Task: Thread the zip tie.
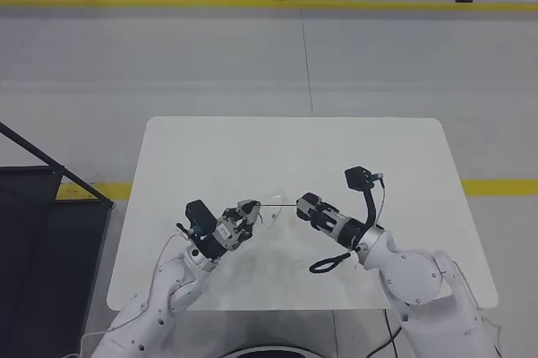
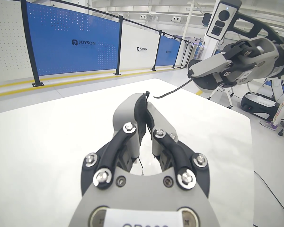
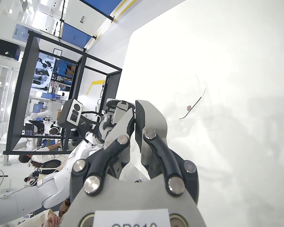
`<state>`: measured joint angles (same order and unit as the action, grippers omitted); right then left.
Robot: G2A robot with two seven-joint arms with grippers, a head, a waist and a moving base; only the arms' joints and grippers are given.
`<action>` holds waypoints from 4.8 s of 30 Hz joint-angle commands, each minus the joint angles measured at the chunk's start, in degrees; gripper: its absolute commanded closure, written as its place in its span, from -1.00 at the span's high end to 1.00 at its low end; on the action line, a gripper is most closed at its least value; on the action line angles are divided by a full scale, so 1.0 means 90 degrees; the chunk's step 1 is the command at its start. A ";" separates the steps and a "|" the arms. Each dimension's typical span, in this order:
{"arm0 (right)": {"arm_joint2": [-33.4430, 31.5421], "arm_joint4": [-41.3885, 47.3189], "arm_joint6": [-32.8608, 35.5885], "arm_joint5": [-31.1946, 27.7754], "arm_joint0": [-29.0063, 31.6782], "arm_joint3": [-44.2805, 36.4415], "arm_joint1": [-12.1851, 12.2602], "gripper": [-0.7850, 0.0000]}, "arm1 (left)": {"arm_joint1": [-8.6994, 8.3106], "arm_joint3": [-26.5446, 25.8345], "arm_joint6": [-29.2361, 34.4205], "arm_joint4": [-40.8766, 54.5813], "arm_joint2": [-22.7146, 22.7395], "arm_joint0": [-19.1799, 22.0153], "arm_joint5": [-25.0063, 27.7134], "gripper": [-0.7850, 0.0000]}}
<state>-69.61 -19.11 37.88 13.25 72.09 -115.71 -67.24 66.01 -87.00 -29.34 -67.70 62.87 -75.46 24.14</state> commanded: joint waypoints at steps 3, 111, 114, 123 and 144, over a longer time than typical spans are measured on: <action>0.0004 0.0050 0.0003 0.0016 -0.0062 0.0073 -0.0006 -1.00 | 0.0000 0.0000 0.0000 0.0000 0.0000 0.0000 0.0000 -1.00; -0.0020 0.0855 -0.0468 0.0384 -0.0062 0.0287 -0.0039 -1.00 | 0.0162 0.0363 0.0520 0.0932 -0.0057 0.0428 0.0679 -1.00; 0.0018 0.0802 -0.0527 0.0471 -0.0068 0.0270 -0.0045 -1.00 | 0.0162 0.0363 0.0520 0.0932 -0.0057 0.0428 0.0679 -1.00; 0.0048 0.0853 -0.0564 0.0561 -0.0108 0.0288 -0.0061 -1.00 | 0.0162 0.0363 0.0520 0.0932 -0.0057 0.0428 0.0679 -1.00; 0.0113 0.0989 -0.0506 0.0636 -0.0216 0.0225 -0.0087 -1.00 | 0.0162 0.0363 0.0520 0.0932 -0.0057 0.0428 0.0679 -1.00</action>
<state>-68.63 -10.33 33.24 19.14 70.20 -113.67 -68.02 67.47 -83.74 -24.66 -59.31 62.36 -71.60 30.25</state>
